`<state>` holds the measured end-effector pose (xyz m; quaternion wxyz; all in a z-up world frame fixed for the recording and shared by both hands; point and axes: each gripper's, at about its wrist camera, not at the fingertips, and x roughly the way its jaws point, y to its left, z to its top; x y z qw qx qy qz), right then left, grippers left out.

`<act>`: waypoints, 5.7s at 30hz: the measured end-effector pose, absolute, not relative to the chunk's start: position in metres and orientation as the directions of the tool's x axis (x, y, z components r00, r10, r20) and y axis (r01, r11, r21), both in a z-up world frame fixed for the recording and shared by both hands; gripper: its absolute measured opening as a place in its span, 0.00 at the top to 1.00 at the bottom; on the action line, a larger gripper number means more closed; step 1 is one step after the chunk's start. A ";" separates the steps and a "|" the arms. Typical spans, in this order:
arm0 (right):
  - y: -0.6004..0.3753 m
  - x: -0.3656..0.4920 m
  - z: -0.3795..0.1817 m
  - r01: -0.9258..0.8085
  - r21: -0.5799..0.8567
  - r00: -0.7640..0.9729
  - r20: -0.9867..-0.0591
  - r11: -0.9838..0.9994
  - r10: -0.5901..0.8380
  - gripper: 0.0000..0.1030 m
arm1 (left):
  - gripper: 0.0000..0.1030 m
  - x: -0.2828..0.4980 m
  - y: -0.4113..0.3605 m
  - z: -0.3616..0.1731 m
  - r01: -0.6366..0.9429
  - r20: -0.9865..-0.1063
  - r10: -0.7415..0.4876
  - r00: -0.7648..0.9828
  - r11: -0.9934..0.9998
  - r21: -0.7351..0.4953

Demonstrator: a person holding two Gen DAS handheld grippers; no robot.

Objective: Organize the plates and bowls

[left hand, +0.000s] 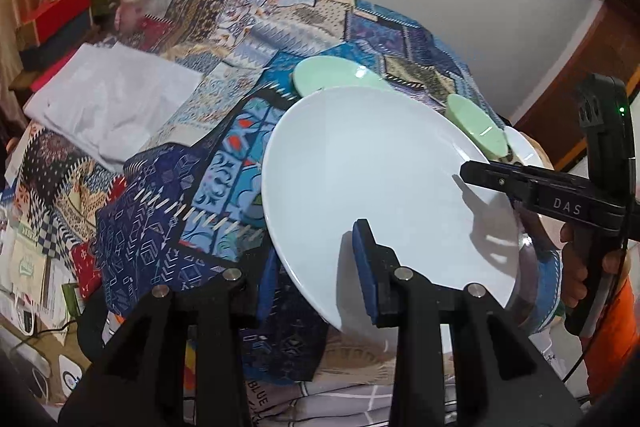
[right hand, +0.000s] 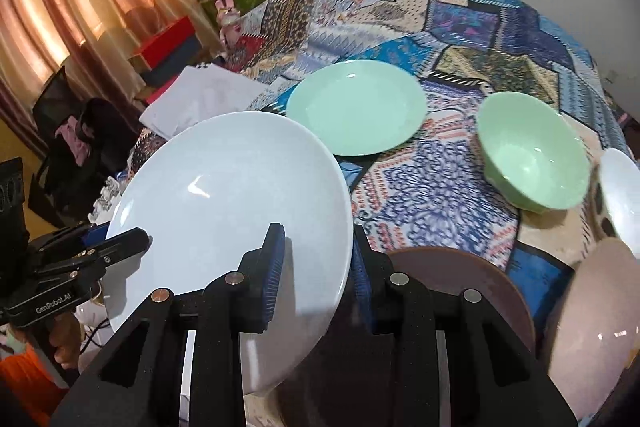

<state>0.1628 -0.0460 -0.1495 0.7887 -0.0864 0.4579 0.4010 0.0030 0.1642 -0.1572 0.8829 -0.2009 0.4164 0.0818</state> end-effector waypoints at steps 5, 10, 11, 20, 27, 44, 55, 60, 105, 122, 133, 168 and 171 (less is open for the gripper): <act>-0.070 0.160 -0.147 -0.683 0.240 0.286 -0.781 0.689 0.556 0.71 | 0.67 0.006 0.145 -0.147 -0.275 -0.754 -0.024 0.656 0.923 -0.268; -0.093 0.159 -0.143 -0.656 0.237 0.322 -0.771 0.717 0.549 0.71 | 0.67 0.011 0.129 -0.141 -0.235 -0.749 -0.049 0.661 0.934 -0.268; -0.097 0.158 -0.143 -0.652 0.237 0.326 -0.770 0.720 0.549 0.71 | 0.67 0.012 0.124 -0.140 -0.224 -0.749 -0.053 0.660 0.938 -0.264; -0.133 0.156 -0.152 -0.599 0.262 0.350 -0.764 0.756 0.542 0.71 | 0.67 0.026 0.093 -0.144 -0.171 -0.766 -0.097 0.636 0.949 -0.263; -0.154 0.157 -0.167 -0.559 0.292 0.339 -0.773 0.776 0.536 0.71 | 0.67 0.041 0.073 -0.154 -0.144 -0.789 -0.115 0.604 0.958 -0.250; -0.187 0.160 -0.196 -0.475 0.342 0.323 -0.789 0.810 0.523 0.71 | 0.67 0.066 0.046 -0.185 -0.114 -0.844 -0.137 0.518 0.967 -0.227; -0.197 0.160 -0.200 -0.446 0.365 0.316 -0.790 0.817 0.525 0.71 | 0.66 0.083 0.035 -0.199 -0.092 -0.862 -0.149 0.484 0.971 -0.220; -0.199 0.159 -0.199 -0.445 0.364 0.320 -0.789 0.818 0.525 0.71 | 0.62 0.090 0.034 -0.206 -0.096 -0.870 -0.159 0.467 0.969 -0.229; -0.119 0.178 -0.146 -0.571 0.191 0.418 -0.769 0.798 0.484 0.54 | 0.30 0.086 0.106 -0.159 -0.188 -0.771 -0.031 0.636 0.963 -0.194; -0.030 0.260 -0.151 -0.632 0.165 0.383 -0.783 0.757 0.490 0.54 | 0.22 0.161 0.196 -0.178 -0.307 -0.793 0.077 0.604 0.941 -0.141; 0.013 0.316 -0.188 -0.618 0.188 0.267 -0.863 0.763 0.429 0.54 | 0.22 0.201 0.232 -0.205 -0.279 -0.834 0.051 0.550 0.952 -0.126; 0.042 0.316 -0.227 -0.661 0.201 0.098 -0.932 0.722 0.350 0.68 | 0.70 0.212 0.243 -0.242 -0.171 -0.864 -0.086 0.496 0.966 -0.194; 0.035 0.299 -0.227 -0.676 0.235 0.052 -0.930 0.699 0.364 0.68 | 0.70 0.193 0.240 -0.241 -0.162 -0.872 -0.088 0.481 0.969 -0.186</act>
